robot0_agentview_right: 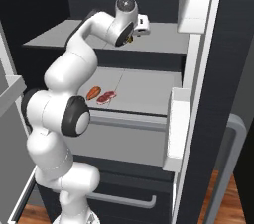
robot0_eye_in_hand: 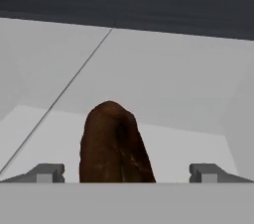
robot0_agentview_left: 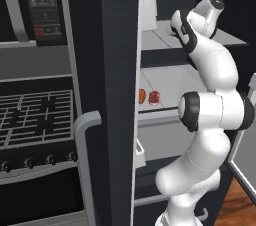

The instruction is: Place one sweet potato and one steak in each tupperware on the nearby counter, to pack two identical lunches.

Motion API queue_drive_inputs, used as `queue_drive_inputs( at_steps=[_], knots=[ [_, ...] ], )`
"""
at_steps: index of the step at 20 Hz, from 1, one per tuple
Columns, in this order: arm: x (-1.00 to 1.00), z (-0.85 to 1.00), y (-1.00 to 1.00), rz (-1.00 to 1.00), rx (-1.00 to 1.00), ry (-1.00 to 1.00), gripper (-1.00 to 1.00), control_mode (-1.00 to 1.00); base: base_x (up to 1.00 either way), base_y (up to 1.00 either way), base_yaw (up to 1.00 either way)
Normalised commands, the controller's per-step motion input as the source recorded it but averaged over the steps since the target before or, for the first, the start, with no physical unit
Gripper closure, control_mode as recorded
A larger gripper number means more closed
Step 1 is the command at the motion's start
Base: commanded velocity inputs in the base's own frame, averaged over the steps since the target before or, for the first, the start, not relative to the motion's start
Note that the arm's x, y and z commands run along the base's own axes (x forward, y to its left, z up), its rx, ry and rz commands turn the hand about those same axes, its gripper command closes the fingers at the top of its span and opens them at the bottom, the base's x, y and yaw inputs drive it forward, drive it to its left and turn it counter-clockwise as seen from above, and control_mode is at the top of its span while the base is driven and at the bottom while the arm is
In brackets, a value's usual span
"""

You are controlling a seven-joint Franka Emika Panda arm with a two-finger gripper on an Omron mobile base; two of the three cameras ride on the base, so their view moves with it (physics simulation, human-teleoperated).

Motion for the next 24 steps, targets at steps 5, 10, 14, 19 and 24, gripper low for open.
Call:
queue_drive_inputs(
  at_steps=[5,10,14,19,24],
  knots=[
    [0.43,-0.90,0.18,0.09,-0.09,0.03,1.00,-1.00,0.00,0.00,0.00],
    [0.25,-0.68,0.38,0.04,-0.09,0.03,1.00,-1.00,0.00,0.00,0.00],
    [0.00,0.00,0.00,0.00,0.00,0.00,1.00,-1.00,0.00,0.00,0.00],
    [-0.52,-0.17,0.00,0.00,0.00,-0.01,1.00,-1.00,0.00,0.00,0.00],
    [-1.00,-0.26,0.05,0.02,0.00,-0.10,1.00,-1.00,0.00,0.00,0.00]
  ],
)
